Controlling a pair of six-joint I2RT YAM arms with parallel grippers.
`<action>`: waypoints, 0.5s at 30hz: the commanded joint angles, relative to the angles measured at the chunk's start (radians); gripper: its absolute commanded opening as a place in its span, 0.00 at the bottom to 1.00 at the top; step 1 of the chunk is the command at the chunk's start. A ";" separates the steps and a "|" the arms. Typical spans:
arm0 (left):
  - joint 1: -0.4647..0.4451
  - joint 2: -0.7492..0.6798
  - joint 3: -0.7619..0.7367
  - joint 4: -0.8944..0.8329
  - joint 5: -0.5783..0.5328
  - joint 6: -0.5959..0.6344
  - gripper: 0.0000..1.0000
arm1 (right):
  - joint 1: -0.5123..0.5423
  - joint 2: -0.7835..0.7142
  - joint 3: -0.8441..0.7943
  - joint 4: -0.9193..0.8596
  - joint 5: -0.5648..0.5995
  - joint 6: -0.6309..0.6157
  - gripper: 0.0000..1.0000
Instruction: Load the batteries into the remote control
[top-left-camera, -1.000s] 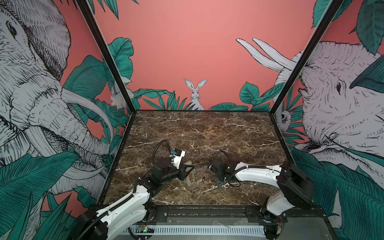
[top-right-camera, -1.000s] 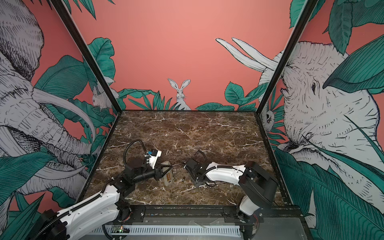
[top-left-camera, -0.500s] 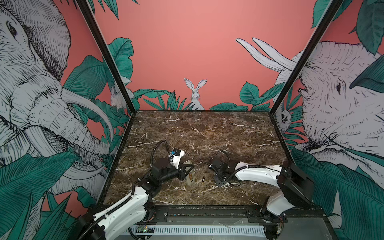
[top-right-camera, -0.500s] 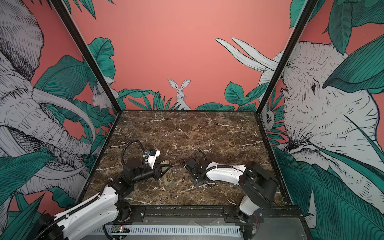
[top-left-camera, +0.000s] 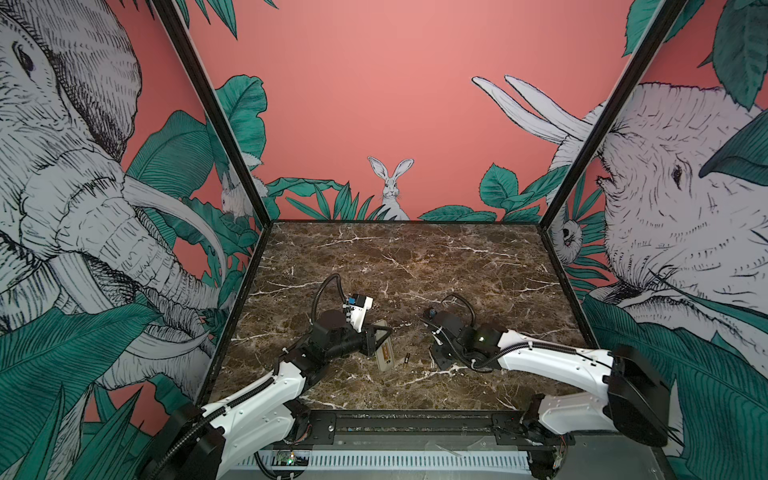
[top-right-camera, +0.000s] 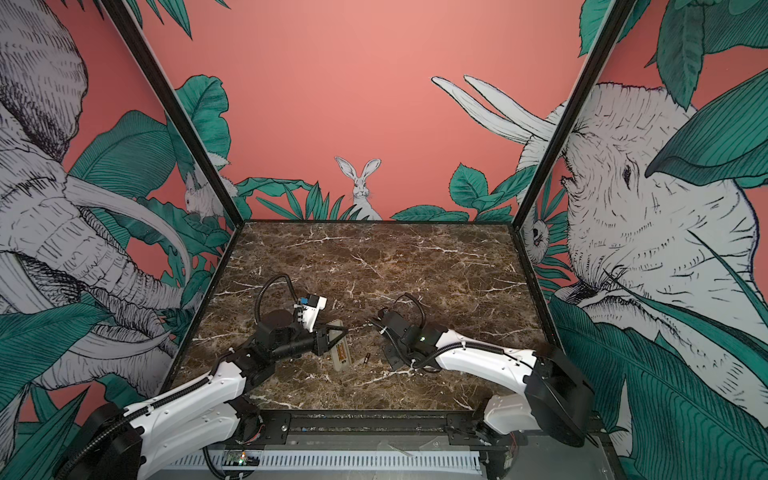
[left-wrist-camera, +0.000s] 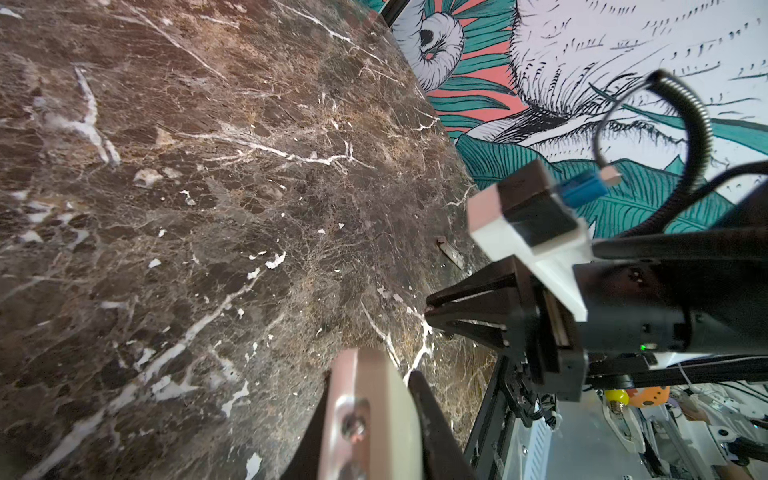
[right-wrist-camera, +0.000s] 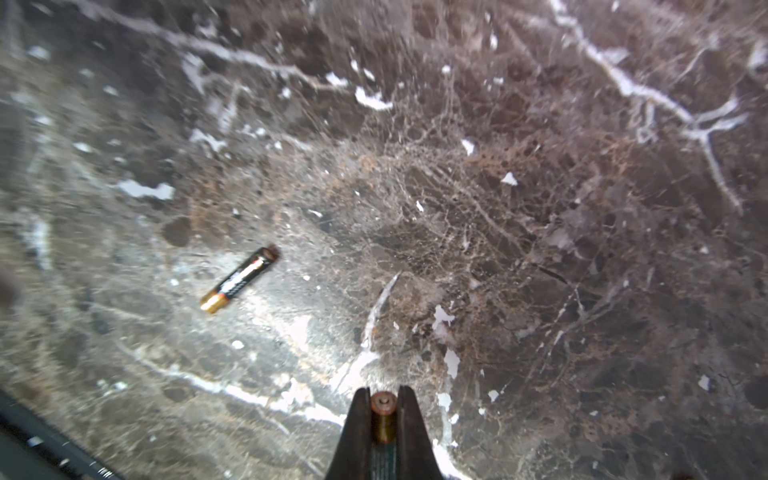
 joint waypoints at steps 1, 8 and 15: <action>-0.009 0.016 0.042 0.063 0.004 -0.063 0.00 | 0.031 -0.099 -0.029 0.142 -0.003 -0.024 0.00; -0.022 0.087 0.073 0.112 0.009 -0.169 0.00 | 0.132 -0.190 -0.025 0.296 0.047 -0.069 0.00; -0.028 0.103 0.089 0.117 0.014 -0.243 0.00 | 0.202 -0.196 -0.068 0.560 0.080 -0.091 0.00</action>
